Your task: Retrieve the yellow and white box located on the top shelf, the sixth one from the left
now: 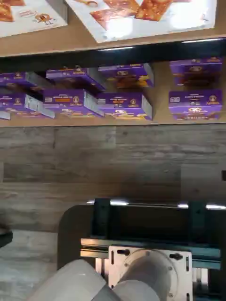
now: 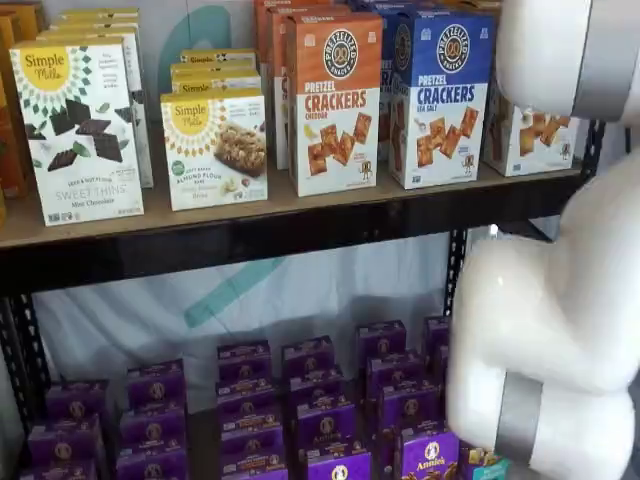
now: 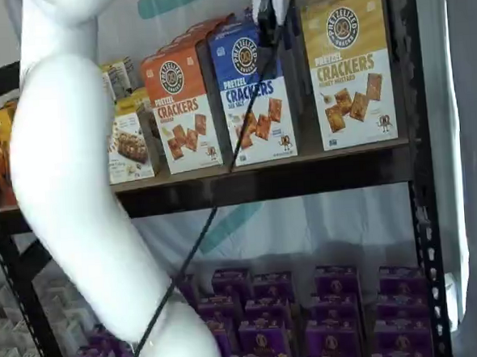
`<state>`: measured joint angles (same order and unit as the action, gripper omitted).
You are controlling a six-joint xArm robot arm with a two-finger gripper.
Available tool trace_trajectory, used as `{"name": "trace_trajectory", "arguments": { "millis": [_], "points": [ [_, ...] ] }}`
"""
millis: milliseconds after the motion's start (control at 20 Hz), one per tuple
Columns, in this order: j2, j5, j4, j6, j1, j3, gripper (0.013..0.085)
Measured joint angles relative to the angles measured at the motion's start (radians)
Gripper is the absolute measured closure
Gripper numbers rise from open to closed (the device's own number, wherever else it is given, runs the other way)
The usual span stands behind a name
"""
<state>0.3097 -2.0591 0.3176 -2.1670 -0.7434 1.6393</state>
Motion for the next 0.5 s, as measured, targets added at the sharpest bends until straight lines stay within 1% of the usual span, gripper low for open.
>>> {"name": "trace_trajectory", "arguments": {
  "millis": [50,100,150,200,250,500],
  "points": [
    [-0.004,-0.008,-0.036,0.003,0.021,0.007,0.0130],
    [-0.002,-0.021,-0.120,0.017,0.082,0.007,0.0130],
    [0.008,-0.021,-0.162,0.030,0.116,-0.004,0.0130],
    [0.019,-0.016,-0.176,0.041,0.131,-0.019,0.0130],
    [0.026,-0.009,-0.177,0.047,0.137,-0.030,0.0130],
    [0.059,0.037,-0.174,0.066,0.155,-0.075,0.0130]
  ]
}}
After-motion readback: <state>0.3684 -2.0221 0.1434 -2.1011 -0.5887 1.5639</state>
